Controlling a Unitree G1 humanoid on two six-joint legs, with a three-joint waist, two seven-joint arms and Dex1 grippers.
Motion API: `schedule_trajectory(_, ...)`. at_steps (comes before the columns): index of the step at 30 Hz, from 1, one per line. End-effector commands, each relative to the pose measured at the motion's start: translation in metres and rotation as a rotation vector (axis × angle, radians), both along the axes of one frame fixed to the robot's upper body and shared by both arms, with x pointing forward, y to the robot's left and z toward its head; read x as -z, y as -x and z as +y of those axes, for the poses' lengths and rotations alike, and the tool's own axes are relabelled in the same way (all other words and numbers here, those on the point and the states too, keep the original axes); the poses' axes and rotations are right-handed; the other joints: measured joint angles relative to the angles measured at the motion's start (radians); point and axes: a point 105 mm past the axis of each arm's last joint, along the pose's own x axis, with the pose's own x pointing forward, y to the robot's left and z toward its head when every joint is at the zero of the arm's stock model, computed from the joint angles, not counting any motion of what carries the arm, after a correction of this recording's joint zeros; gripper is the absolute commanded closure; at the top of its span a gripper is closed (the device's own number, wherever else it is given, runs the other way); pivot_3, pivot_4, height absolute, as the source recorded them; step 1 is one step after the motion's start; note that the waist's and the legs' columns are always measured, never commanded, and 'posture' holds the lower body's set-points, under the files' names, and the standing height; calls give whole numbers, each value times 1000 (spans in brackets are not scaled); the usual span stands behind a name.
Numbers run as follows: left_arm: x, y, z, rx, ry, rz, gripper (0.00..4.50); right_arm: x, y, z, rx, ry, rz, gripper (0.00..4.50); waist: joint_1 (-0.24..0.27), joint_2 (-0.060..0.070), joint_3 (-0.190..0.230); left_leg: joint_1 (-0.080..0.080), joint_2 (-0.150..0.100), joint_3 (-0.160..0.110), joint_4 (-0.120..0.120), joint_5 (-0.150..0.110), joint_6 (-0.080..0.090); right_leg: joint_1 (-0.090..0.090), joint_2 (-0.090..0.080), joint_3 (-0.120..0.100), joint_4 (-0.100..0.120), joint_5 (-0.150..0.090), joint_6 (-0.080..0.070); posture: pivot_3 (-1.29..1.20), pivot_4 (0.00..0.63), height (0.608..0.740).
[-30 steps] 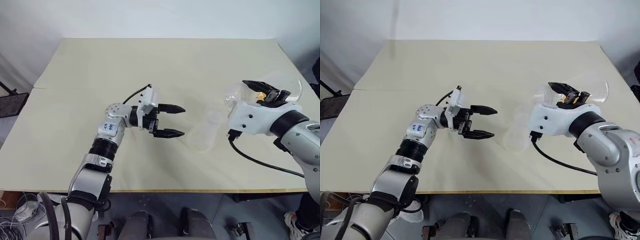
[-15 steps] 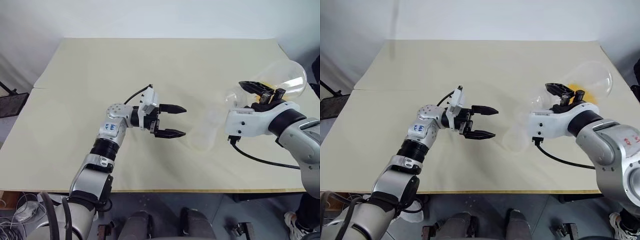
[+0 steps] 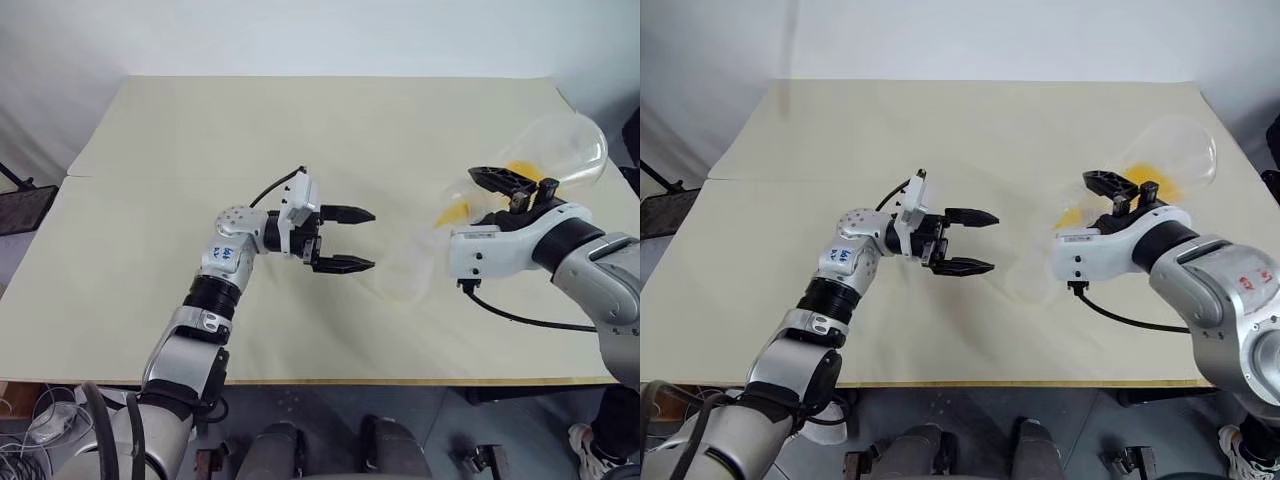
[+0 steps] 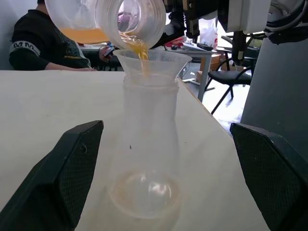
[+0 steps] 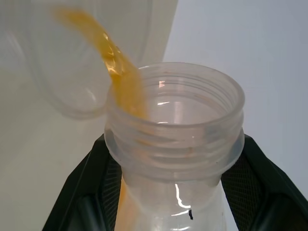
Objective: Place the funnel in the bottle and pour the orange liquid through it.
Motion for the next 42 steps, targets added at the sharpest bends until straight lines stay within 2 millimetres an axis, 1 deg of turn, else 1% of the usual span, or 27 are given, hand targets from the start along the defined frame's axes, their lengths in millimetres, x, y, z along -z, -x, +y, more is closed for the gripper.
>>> schedule_trajectory(1,-13,-1,-3,4,18,-46,0,-18,4,-1,-4,28,-81,2061,0,0,0,0,0,0,0,0,0,0,0,0,0,0,0,0,150,740)
schedule_trajectory(7,-13,-1,-3,4,22,-46,0,-21,4,-2,-14,54,-94,2061,0,0,0,0,0,0,0,0,0,0,0,0,0,0,0,0,150,740)
schedule_trajectory(24,-14,-3,-4,4,25,-48,0,-17,3,4,-62,99,-82,2061,0,0,0,0,0,0,0,0,0,0,0,0,0,0,0,0,150,740)
schedule_trajectory(42,-14,-3,-6,9,27,-49,0,-20,0,2,-83,171,-103,2061,0,0,0,0,0,0,0,0,0,0,0,-1,0,0,0,0,150,740)
